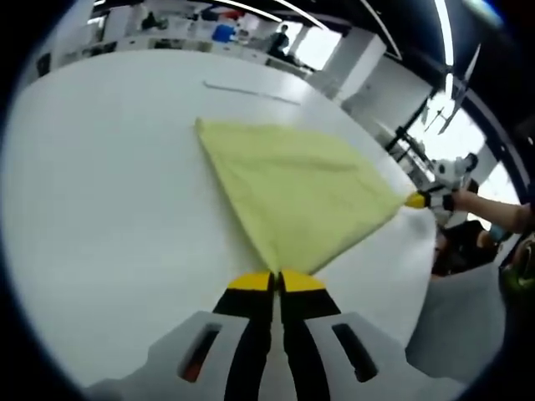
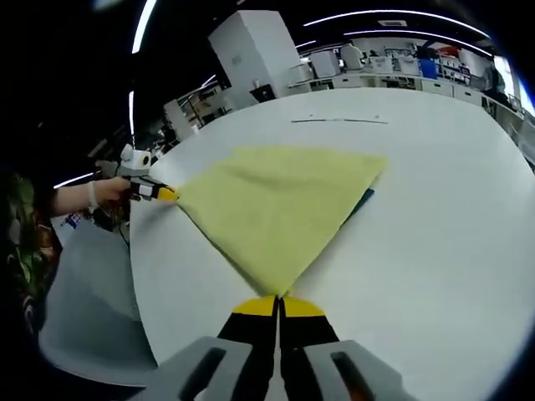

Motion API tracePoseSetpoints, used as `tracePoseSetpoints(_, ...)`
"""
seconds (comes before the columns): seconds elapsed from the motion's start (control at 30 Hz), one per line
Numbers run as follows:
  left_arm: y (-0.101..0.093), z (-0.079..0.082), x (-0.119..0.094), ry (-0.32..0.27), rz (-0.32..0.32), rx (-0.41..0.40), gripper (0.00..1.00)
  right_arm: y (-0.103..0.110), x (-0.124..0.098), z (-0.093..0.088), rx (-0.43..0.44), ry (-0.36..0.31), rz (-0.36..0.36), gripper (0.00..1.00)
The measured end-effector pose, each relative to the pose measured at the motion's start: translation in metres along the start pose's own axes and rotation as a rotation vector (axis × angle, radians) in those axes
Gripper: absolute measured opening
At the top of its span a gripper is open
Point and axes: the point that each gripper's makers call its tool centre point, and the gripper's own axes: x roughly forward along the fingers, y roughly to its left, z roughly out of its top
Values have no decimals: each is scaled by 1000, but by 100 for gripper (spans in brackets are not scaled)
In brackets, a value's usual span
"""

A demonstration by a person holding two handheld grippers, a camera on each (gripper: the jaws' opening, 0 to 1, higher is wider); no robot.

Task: Fold the garment on the visible template until the final outline fits inside the template.

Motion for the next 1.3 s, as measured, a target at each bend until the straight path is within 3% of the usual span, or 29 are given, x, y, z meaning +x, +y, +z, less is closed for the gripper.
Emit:
tracePoseSetpoints(0.2, 0, -6, 0, -9, -1, -23, 0, 0, 1, -10, 23, 0, -8, 0)
tracePoseSetpoints(0.83, -4, -7, -1, -11, -7, -11, 0, 0, 1, -6, 3, -2, -19, 0)
tracePoseSetpoints(0.93, -6, -7, -2, -22, -14, 13, 4, 0, -2, -4, -27, -12, -27, 0)
tracePoseSetpoints(0.97, -7, -7, -3, -25, -13, 32, 9, -2, -4, -3, -27, -23, -36, 2)
tracePoseSetpoints(1.1, -7, -3, -10, -40, -2, 78, 29, -6, -11, 5, -36, -66, -58, 26)
tracePoseSetpoints(1.23, -8, 0, -15, -53, -2, 99, 38, -8, -19, 13, -52, -103, -88, 43)
tracePoseSetpoints(1.3, -9, 5, -19, -70, 1, 128, 43, -7, -22, 16, -61, -113, -93, 47)
